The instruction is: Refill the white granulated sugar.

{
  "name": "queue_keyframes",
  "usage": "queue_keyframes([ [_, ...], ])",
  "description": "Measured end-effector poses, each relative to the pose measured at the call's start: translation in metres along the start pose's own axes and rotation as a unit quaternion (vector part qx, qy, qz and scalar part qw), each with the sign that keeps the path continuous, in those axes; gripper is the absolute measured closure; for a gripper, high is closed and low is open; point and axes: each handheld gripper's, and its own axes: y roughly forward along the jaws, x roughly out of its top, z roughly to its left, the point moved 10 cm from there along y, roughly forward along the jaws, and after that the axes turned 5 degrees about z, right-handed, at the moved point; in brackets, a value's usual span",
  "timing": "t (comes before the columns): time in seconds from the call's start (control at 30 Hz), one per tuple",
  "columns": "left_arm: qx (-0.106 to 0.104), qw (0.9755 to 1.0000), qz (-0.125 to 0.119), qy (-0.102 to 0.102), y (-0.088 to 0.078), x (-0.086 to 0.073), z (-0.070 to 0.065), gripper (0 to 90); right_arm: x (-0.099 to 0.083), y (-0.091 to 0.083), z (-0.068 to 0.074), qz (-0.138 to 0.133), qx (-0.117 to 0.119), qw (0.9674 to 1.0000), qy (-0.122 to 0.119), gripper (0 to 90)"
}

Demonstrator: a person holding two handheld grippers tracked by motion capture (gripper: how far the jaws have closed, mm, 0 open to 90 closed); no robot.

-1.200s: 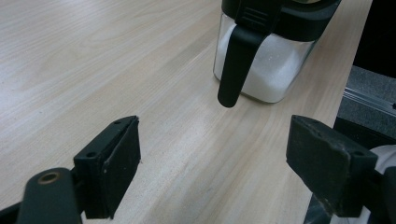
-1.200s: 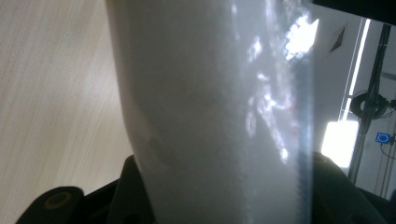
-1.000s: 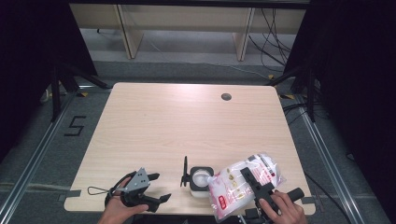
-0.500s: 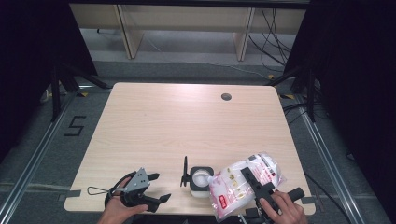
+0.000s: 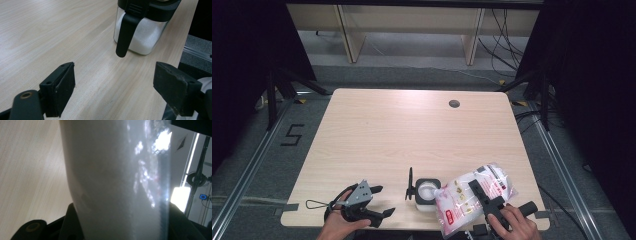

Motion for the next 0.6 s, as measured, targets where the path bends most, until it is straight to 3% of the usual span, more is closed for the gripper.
queue_keyframes([
  [0.23,0.001,1.0000,0.000,0.000,-0.0001,0.0001,0.0002,17.3,-0.0013,-0.0012,-0.0030,0.002,-0.004,1.0000,-0.002,60.7],
  [0.33,0.004,0.9999,0.009,0.012,-0.0014,-0.0015,0.0018,17.3,-0.0014,-0.0016,-0.0057,0.000,-0.012,0.9998,-0.013,60.7],
  [0.37,0.002,1.0000,0.006,0.004,-0.0008,-0.0010,0.0006,17.4,-0.0013,-0.0012,-0.0057,-0.001,-0.013,0.9998,-0.015,60.7],
  [0.5,0.005,0.9996,0.019,0.020,-0.0019,-0.0030,0.0035,17.3,-0.0019,-0.0021,-0.0044,0.006,-0.004,0.9998,-0.019,60.7],
  [0.6,0.005,0.9999,0.010,0.008,-0.0009,-0.0015,0.0021,17.3,-0.0009,-0.0019,-0.0050,0.006,-0.006,0.9998,-0.021,60.8],
])
